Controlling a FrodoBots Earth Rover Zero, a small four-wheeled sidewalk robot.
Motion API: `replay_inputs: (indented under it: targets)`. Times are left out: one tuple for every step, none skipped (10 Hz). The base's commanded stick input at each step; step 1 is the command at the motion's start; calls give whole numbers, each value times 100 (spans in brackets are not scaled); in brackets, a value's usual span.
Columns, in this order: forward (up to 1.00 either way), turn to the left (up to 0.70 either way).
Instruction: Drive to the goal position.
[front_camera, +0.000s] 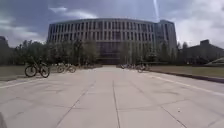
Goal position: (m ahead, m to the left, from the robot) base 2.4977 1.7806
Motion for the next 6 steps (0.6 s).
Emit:
replay_inputs:
  targets:
    - [70, 0]
    - [70, 0]
    - [70, 0]
    - [70, 0]
    - [70, 1]
    - [70, 4]
